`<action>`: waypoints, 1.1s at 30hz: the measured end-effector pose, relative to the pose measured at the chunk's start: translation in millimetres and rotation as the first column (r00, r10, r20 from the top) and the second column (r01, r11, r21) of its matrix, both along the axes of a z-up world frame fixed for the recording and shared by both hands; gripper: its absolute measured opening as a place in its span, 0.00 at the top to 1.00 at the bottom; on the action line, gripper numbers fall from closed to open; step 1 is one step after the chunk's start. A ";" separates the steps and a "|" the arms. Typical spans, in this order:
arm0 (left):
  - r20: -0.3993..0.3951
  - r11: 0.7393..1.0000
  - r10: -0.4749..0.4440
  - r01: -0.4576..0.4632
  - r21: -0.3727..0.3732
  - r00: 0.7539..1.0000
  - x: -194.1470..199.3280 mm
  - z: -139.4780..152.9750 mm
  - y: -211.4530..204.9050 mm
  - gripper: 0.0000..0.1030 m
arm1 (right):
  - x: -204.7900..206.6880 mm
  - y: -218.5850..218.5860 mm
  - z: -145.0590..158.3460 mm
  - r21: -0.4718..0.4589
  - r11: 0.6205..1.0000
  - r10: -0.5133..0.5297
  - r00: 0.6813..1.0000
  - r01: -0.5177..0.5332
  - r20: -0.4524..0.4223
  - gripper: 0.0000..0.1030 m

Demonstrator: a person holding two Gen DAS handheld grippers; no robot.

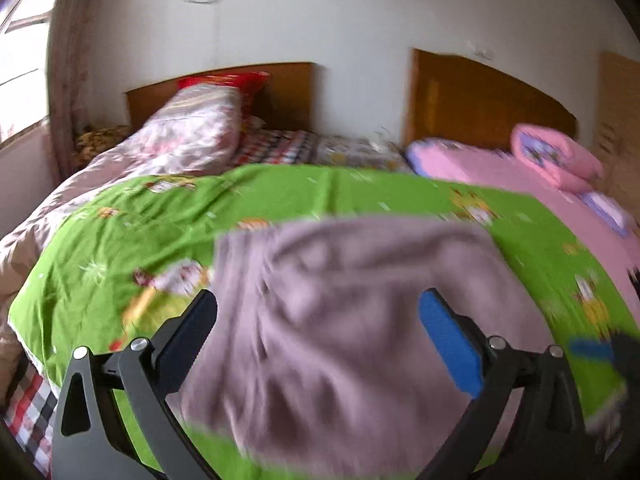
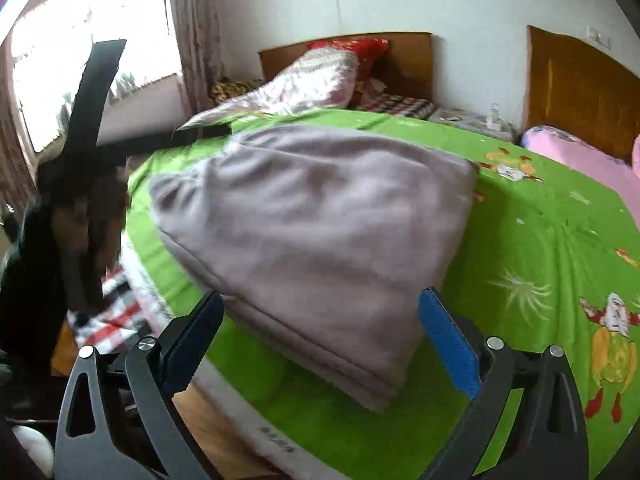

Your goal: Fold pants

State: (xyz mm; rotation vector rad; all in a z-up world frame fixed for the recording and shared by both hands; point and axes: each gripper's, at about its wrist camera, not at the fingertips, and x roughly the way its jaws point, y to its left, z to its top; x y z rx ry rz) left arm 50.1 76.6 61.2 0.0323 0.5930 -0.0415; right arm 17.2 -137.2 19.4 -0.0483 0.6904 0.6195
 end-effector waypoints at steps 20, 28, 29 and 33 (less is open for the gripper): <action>0.052 0.986 0.162 -0.164 0.039 0.986 -87.8 -15.7 -11.5 0.02 | -64.6 -46.1 15.6 0.041 0.943 -0.332 0.923 0.331 0.195 0.05; 0.113 0.989 0.132 -0.138 0.048 0.985 -104.7 -19.9 -32.4 0.02 | -71.8 -69.8 15.5 0.119 0.907 -0.420 0.887 0.404 0.189 0.05; 0.119 0.990 0.126 -0.133 0.050 0.985 -106.3 -19.5 -34.1 0.02 | -71.2 -69.7 15.2 0.118 0.908 -0.419 0.888 0.403 0.188 0.05; 0.125 0.991 0.116 -0.124 0.050 0.985 -107.5 -18.9 -36.4 0.02 | -70.8 -66.0 15.3 0.113 0.912 -0.409 0.893 0.394 0.190 0.05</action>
